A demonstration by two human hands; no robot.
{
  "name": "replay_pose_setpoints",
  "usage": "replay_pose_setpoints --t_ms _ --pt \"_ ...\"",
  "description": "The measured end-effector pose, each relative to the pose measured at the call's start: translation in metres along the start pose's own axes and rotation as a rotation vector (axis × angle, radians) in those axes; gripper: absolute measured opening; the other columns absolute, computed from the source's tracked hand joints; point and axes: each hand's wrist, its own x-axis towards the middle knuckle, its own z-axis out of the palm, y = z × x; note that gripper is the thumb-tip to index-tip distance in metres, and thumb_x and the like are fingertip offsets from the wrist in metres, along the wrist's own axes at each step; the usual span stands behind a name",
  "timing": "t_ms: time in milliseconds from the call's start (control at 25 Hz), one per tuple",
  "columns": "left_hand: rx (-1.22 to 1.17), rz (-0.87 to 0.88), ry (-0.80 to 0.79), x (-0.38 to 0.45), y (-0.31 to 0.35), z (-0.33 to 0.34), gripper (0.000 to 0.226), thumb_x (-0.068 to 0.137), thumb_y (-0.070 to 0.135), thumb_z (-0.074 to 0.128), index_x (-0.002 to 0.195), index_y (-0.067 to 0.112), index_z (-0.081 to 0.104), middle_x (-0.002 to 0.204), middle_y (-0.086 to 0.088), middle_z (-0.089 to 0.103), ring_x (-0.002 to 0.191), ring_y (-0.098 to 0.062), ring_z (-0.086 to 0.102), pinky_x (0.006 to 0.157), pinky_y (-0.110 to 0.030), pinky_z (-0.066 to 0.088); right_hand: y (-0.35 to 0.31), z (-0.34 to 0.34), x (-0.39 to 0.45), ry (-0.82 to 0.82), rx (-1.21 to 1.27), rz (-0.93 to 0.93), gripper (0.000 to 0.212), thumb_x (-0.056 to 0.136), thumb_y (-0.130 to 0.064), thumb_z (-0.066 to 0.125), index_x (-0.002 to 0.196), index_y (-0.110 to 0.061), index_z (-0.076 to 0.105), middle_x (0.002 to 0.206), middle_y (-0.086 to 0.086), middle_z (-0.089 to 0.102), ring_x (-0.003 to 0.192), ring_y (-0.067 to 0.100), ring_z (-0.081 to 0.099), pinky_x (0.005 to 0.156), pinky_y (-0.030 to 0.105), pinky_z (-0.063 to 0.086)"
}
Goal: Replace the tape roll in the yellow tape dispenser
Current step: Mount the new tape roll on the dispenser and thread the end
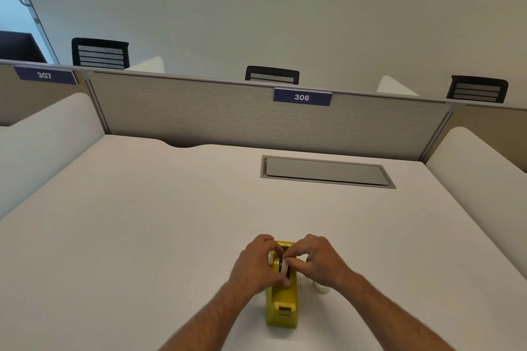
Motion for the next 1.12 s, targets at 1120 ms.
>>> replay_pose_setpoints --t_ms 1120 --pt "0.014 -0.004 -0.019 0.0018 -0.0013 0.0 0.068 0.051 0.05 0.092 0.111 0.034 0.065 0.14 0.011 0.047 0.108 -0.013 0.056 0.092 -0.034 0.056 0.0002 -0.0005 0.0006 -0.013 0.013 -0.015 0.013 0.085 -0.029 0.074 0.096 -0.03 0.08 0.093 -0.012 0.079 0.087 0.011 0.062 0.08 0.037 0.054"
